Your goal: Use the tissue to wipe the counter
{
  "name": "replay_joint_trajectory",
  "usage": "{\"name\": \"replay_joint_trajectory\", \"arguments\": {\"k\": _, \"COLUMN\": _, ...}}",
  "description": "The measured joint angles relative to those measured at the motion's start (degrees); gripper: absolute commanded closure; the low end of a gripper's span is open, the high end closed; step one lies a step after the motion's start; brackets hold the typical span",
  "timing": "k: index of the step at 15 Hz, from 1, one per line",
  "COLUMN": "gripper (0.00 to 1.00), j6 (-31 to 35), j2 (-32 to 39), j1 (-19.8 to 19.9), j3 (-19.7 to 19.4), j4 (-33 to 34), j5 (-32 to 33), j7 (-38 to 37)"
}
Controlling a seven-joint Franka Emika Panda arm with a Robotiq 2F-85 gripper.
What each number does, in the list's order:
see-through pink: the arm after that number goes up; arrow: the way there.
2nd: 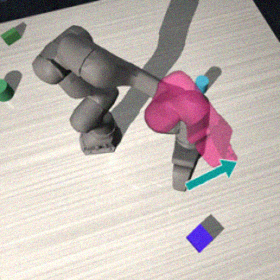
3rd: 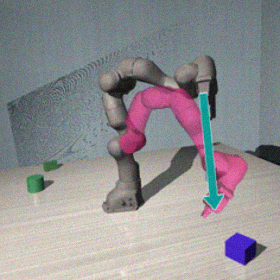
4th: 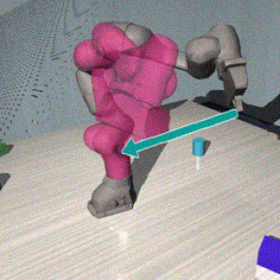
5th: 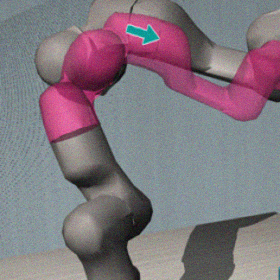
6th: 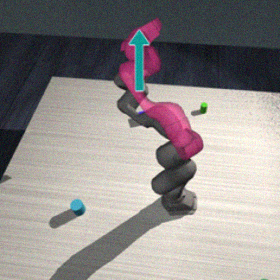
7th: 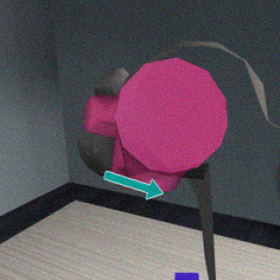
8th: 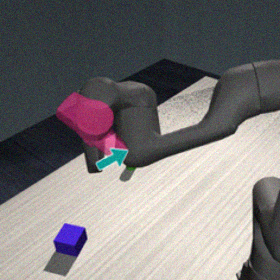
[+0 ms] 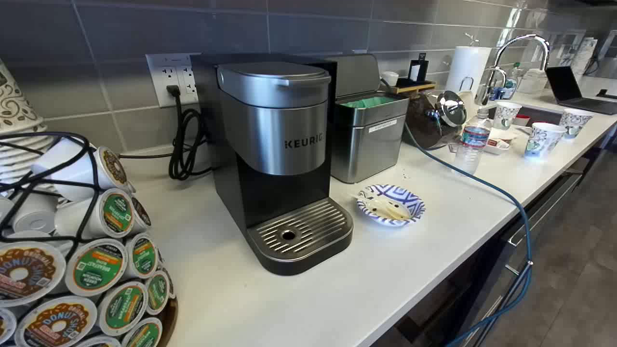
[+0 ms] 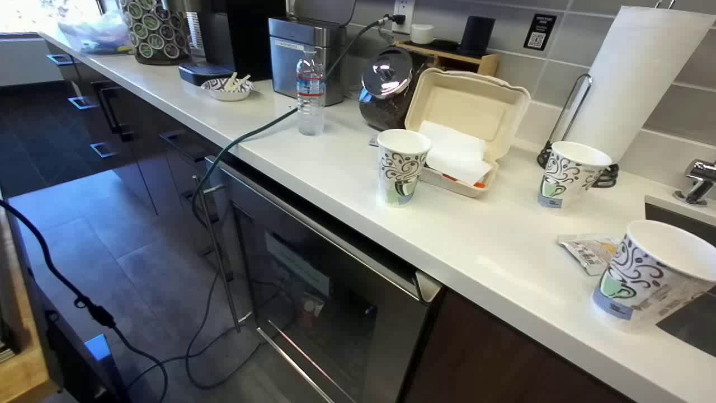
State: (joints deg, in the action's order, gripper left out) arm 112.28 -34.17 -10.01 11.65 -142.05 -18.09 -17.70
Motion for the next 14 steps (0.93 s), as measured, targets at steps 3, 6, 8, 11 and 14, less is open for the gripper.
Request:
{"name": "replay_joint_trajectory", "arguments": {"k": 3, "gripper": 0.0, "j6": 0.0, "j2": -0.2, "j1": 0.4, "j3": -0.04, "j4": -0.1, "j5": 0.14, "j7": -0.69}}
{"name": "replay_joint_trajectory", "arguments": {"k": 6, "gripper": 0.0, "j6": -0.39, "j2": -3.3, "j1": 4.34, "j3": -1.83, "j4": -2.2, "j5": 1.19, "j7": -4.09}}
{"name": "replay_joint_trajectory", "arguments": {"k": 8, "gripper": 0.0, "j6": -2.18, "j2": -7.11, "j1": 8.16, "j3": -4.75, "j4": -4.77, "j5": 2.95, "j7": -4.65}}
{"name": "replay_joint_trajectory", "arguments": {"k": 11, "gripper": 0.0, "j6": -6.17, "j2": -13.11, "j1": 15.63, "j3": -9.78, "j4": -7.86, "j5": 7.84, "j7": -4.76}}
{"name": "replay_joint_trajectory", "arguments": {"k": 14, "gripper": 0.0, "j6": -8.33, "j2": -16.8, "j1": 24.49, "j3": -15.16, "j4": -8.27, "j5": 14.19, "j7": -4.54}}
